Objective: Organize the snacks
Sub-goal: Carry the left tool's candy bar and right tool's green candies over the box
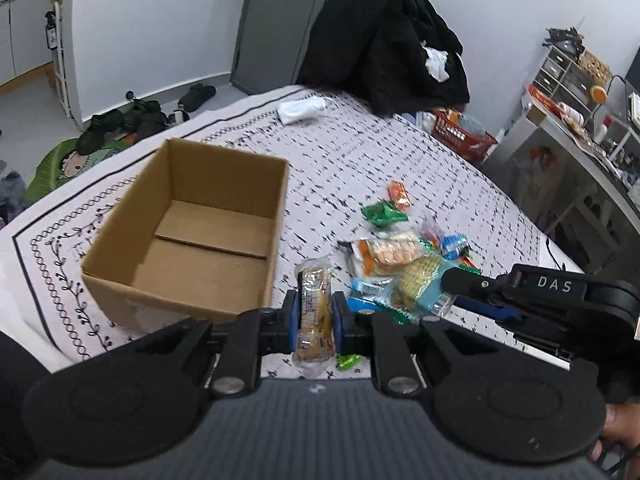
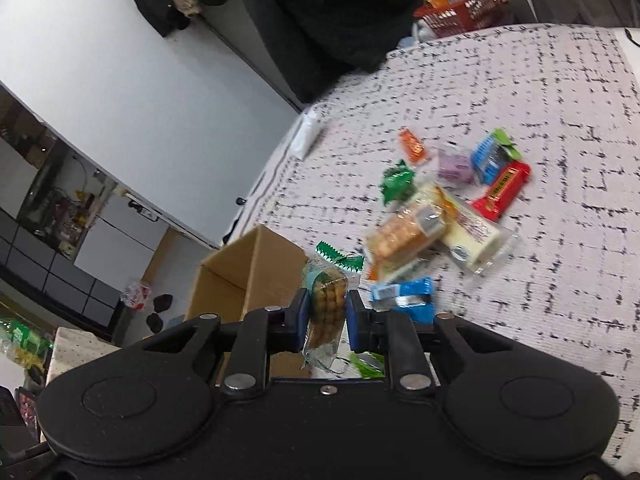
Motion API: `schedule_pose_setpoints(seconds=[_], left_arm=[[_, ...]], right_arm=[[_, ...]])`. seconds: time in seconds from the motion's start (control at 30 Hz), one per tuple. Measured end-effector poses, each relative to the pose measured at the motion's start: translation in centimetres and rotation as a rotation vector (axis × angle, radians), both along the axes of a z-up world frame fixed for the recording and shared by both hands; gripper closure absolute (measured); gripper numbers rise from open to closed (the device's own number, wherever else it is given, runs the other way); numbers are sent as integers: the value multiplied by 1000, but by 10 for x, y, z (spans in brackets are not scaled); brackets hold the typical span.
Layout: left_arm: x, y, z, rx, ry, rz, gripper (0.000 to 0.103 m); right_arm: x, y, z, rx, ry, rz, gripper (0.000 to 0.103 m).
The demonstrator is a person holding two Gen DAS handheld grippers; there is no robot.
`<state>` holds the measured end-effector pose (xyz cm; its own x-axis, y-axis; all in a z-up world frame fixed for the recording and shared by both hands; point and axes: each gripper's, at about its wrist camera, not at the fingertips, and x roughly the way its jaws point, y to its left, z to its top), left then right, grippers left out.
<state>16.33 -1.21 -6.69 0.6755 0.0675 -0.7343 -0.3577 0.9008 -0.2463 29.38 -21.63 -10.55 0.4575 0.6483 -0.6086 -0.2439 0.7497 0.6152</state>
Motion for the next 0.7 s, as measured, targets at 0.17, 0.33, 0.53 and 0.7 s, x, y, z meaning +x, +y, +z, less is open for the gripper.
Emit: schedule_pose_setpoints(seconds=[0.17, 0.33, 0.53, 0.7], left_arm=[[-5, 11, 6, 7, -12, 22, 87], [-7, 24, 10, 10, -19, 40, 87], [-9, 45, 11, 5, -25, 76, 87], [-10, 67, 14, -4, -37, 112, 87]], right_arm=[[-2, 14, 6, 17, -24, 24, 84], [-1, 27, 7, 40, -28, 49, 84], [0, 53, 6, 64, -30, 84, 84], [-1, 75, 8, 83, -39, 108, 84]])
